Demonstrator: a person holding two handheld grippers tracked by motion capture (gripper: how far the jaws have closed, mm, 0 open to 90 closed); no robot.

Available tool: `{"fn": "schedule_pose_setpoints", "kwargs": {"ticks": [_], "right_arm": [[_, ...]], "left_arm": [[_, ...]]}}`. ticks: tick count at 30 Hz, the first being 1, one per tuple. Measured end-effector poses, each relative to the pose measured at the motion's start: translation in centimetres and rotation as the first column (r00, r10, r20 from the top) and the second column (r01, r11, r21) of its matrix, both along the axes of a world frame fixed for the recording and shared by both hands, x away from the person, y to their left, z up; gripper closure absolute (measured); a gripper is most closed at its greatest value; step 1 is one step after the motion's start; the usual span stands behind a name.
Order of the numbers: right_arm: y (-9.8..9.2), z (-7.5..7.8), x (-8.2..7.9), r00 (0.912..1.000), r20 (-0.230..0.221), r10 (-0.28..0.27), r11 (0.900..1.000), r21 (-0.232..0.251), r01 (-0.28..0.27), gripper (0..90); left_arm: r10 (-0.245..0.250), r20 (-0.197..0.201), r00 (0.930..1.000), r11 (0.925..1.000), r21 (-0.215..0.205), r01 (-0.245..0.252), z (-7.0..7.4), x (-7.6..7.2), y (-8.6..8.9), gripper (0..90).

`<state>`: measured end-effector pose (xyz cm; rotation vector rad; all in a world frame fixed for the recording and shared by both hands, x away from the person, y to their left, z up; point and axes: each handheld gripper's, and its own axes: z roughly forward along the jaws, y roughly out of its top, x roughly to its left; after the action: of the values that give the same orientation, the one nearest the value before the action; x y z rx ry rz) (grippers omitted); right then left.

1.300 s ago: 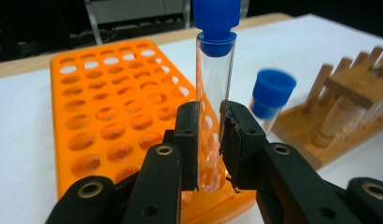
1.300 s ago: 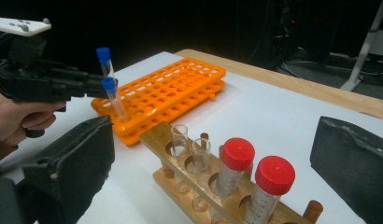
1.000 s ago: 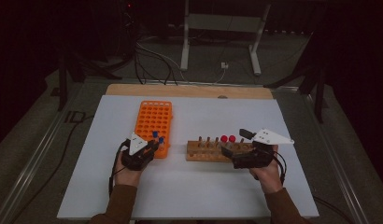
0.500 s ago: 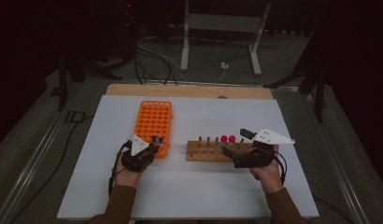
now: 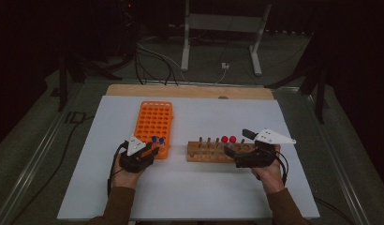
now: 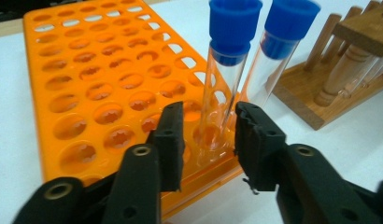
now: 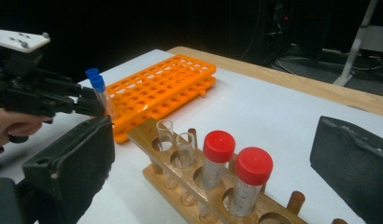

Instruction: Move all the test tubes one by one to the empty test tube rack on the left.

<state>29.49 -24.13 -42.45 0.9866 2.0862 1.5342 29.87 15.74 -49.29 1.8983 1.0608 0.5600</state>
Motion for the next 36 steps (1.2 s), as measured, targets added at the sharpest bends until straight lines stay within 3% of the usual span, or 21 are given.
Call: {"fn": "schedule_pose_setpoints", "kwargs": {"ticks": [7, 12, 16, 19, 23, 28, 36], "right_arm": [[-0.4, -0.3, 0.3, 0.9998, -0.020, -0.005, 1.000, -0.005, 0.005, 2.2], [-0.7, -0.9, 0.7, 0.9991, -0.040, -0.014, 0.999, -0.030, 0.013, 5.1], [-0.8, -1.4, 1.0, 0.9978, -0.063, -0.020, 0.999, -0.046, 0.017, 10.2], [-0.7, -1.8, 1.2, 0.9973, -0.071, -0.020, 0.997, -0.073, 0.015, 19.3], [-0.7, -2.3, 1.2, 0.9977, -0.063, -0.025, 0.995, -0.100, 0.019, 37.9], [-0.8, -2.9, 1.5, 0.9967, -0.071, -0.040, 0.994, -0.100, 0.033, 50.7], [-0.2, -3.6, 1.7, 0.9969, -0.069, -0.037, 0.991, -0.130, 0.028, 63.7]], "left_arm": [[-0.003, 0.044, 0.9990, 0.9975, -0.070, 0.006, 0.8, -0.5, 1.0, 47.8], [-0.002, 0.062, 0.9980, 0.9852, -0.171, 0.013, 1.5, -0.7, 1.6, 35.6], [0.018, 0.056, 0.9983, 0.9823, -0.187, -0.007, 1.6, -0.6, 1.9, 24.8], [0.025, 0.057, 0.9981, 0.9794, -0.201, -0.013, 1.7, -0.6, 2.0, 17.6], [0.030, 0.067, 0.9973, 0.9780, -0.208, -0.016, 2.0, -0.7, 1.9, 13.9], [0.036, 0.067, 0.9971, 0.9790, -0.203, -0.022, 2.0, -0.7, 1.9, 4.9], [0.035, 0.069, 0.9970, 0.9789, -0.203, -0.021, 2.1, -0.7, 1.7, 2.3]]}}
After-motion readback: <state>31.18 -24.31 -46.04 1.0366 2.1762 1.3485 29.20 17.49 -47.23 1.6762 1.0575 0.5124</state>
